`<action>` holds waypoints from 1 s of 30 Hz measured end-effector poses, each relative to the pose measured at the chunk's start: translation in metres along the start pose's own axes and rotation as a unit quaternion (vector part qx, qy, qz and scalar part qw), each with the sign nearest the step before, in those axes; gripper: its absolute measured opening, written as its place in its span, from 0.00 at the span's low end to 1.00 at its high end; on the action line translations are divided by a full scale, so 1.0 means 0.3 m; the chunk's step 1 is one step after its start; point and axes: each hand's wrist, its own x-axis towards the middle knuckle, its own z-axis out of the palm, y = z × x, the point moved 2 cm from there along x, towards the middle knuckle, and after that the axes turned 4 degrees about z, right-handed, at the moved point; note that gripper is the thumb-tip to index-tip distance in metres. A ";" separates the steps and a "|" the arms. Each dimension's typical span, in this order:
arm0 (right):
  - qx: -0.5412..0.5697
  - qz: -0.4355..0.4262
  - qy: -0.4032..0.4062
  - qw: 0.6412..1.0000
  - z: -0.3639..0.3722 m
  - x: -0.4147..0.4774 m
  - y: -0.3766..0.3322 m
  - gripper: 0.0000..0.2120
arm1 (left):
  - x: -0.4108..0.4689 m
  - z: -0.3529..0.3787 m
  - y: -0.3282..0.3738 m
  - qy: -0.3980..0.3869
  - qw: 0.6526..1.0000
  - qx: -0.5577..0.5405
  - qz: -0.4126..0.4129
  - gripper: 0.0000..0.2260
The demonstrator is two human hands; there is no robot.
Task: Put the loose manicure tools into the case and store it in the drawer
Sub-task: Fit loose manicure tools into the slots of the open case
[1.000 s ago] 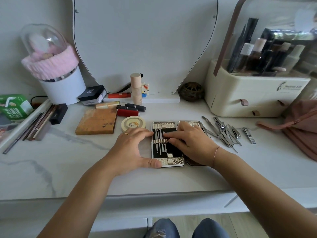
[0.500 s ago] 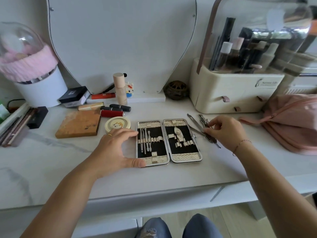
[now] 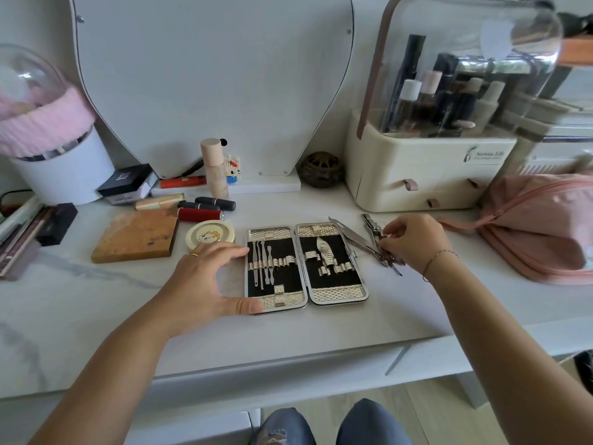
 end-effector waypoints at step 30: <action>0.508 0.142 -0.253 0.811 0.190 -0.051 -0.334 0.02 | -0.001 -0.002 0.003 -0.007 1.000 0.015 0.001 0.48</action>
